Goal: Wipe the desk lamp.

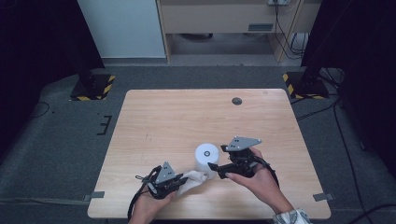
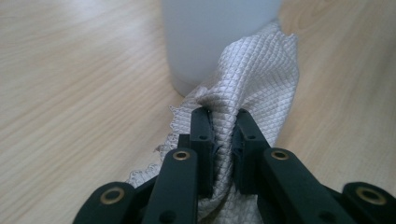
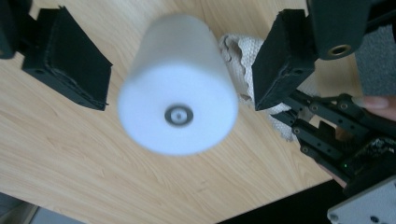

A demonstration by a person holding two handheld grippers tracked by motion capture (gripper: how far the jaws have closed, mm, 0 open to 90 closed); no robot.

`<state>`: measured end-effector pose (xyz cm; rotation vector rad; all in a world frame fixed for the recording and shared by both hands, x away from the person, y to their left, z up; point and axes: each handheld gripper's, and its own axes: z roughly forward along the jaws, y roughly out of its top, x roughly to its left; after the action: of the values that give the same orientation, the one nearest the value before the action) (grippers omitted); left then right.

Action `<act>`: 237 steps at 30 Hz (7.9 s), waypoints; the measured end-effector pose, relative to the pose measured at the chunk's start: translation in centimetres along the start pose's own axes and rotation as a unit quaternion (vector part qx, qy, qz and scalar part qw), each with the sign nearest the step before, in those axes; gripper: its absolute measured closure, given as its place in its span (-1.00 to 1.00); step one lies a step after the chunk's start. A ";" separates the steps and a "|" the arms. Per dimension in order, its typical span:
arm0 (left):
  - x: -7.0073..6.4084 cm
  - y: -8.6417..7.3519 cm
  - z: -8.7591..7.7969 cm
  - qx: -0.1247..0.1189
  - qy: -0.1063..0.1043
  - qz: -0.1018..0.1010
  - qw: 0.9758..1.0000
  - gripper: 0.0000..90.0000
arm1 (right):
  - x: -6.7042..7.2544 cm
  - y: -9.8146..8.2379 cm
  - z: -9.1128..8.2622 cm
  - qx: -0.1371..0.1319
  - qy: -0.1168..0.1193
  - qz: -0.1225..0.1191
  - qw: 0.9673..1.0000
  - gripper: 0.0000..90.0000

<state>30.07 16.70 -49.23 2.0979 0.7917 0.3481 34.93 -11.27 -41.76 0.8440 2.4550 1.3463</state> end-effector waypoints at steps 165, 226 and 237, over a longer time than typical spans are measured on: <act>-7.8 6.1 5.2 -0.021 -0.073 0.037 0.996 0.78 | -3.0 -3.1 -1.0 -0.020 0.018 0.037 0.999 -0.46; -2.5 3.8 4.8 0.005 -0.022 -0.010 1.000 0.77 | -2.7 -3.2 -1.4 -0.023 0.014 0.026 0.999 -0.79; -2.6 4.0 4.3 -0.005 -0.027 -0.013 1.000 0.77 | -2.1 -3.9 -0.1 0.000 0.017 -0.003 1.000 -0.86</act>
<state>31.94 10.60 -48.58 2.0779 0.7831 0.2793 35.15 -14.16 -45.13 0.8203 2.4807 1.3704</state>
